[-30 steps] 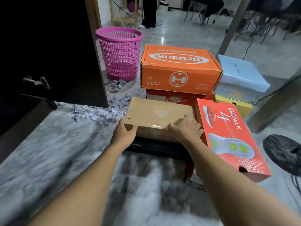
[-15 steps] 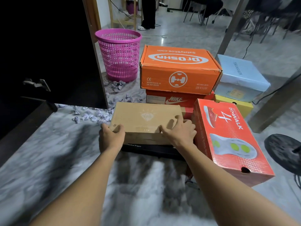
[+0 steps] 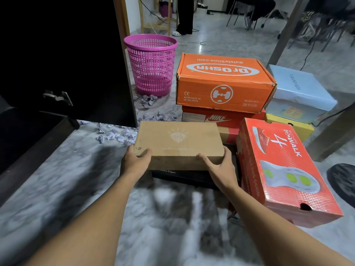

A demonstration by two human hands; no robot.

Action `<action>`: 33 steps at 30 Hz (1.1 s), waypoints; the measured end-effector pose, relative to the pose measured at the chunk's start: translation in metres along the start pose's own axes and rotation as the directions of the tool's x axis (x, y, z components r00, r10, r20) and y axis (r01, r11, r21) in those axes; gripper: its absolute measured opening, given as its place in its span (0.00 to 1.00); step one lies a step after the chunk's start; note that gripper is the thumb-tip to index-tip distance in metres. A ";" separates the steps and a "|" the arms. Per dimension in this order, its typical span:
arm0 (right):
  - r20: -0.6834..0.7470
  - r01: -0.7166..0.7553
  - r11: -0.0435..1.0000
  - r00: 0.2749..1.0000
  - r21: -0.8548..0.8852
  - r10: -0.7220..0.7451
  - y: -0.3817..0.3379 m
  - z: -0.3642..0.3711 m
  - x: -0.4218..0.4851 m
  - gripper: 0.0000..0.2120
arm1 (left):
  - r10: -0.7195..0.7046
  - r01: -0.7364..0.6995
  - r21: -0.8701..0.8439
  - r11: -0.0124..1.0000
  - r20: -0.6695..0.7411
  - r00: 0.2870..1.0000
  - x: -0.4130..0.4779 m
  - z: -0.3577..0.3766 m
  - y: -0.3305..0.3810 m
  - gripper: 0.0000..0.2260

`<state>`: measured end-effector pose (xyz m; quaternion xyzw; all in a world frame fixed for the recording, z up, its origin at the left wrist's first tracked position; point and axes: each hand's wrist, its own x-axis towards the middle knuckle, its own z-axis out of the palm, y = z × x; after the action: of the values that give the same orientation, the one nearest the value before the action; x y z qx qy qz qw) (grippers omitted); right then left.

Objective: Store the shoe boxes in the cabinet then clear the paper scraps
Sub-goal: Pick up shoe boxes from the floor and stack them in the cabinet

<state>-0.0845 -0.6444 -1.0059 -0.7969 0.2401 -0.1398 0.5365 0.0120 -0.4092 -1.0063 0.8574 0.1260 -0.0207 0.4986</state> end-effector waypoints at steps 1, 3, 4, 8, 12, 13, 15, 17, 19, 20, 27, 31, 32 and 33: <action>0.007 0.020 1.000 1.000 -0.002 -0.020 -0.004 0.002 0.000 0.46 | -0.003 0.003 0.006 1.000 -0.017 1.000 0.000 -0.004 -0.002 0.16; 0.026 0.068 0.998 0.997 0.006 -0.068 -0.013 0.009 0.002 0.43 | -0.012 0.013 0.007 1.000 -0.052 0.999 0.000 -0.015 -0.007 0.16; 0.038 0.092 0.996 0.995 0.011 -0.093 -0.019 0.013 0.002 0.42 | -0.017 0.017 0.001 1.000 -0.077 0.997 0.000 -0.021 -0.010 0.16; 0.085 0.162 0.986 0.983 0.051 -0.166 -0.048 0.043 0.002 0.42 | -0.027 0.024 -0.015 1.000 -0.243 0.970 -0.001 -0.060 -0.010 0.16; 0.173 0.200 0.970 0.959 0.137 -0.223 -0.080 0.084 -0.008 0.42 | 0.028 -0.013 0.041 0.999 -0.385 0.923 -0.003 -0.121 -0.002 0.15; 0.213 0.210 0.966 0.947 0.152 -0.239 -0.090 0.094 -0.010 0.43 | 0.042 -0.026 0.044 0.999 -0.406 0.913 -0.005 -0.138 0.000 0.15; 0.297 0.227 0.960 0.917 0.166 -0.268 -0.114 0.112 -0.014 0.42 | 0.034 -0.041 -0.006 0.999 -0.439 0.898 -0.007 -0.171 0.002 0.15; 0.381 0.256 0.954 0.875 0.157 -0.298 -0.148 0.130 -0.016 0.39 | -0.036 -0.024 -0.121 0.992 -0.474 0.880 -0.007 -0.200 0.002 0.19; 0.456 0.294 0.945 0.828 0.143 -0.326 -0.186 0.156 -0.013 0.37 | -0.138 0.020 -0.228 0.974 -0.515 0.846 -0.010 -0.229 0.000 0.29; 0.492 0.322 0.936 0.798 0.141 -0.348 -0.207 0.168 -0.012 0.38 | -0.174 0.022 -0.274 0.961 -0.545 0.820 -0.011 -0.243 -0.001 0.36; 0.673 0.260 0.927 0.638 0.271 -0.376 -0.311 0.283 -0.038 0.20 | -0.291 0.028 -0.323 0.946 -0.806 0.515 -0.008 -0.332 -0.025 0.33; 0.714 0.219 0.901 0.552 0.375 -0.431 -0.322 0.359 -0.057 0.22 | -0.354 0.142 -0.326 0.935 -0.883 0.307 0.001 -0.358 -0.058 0.28; 0.731 0.212 0.898 0.525 0.385 -0.436 -0.321 0.379 -0.061 0.21 | -0.371 0.177 -0.334 0.926 -0.892 0.256 0.001 -0.363 -0.065 0.29; 0.735 0.195 0.890 0.506 0.412 -0.451 -0.324 0.393 -0.067 0.22 | -0.386 0.200 -0.347 0.916 -0.899 0.209 0.001 -0.369 -0.071 0.29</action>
<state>0.1234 -0.1992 -0.8567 -0.7175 -0.2108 0.1121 0.6543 -0.0372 -0.0585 -0.8812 0.6132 0.5604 0.4136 0.3727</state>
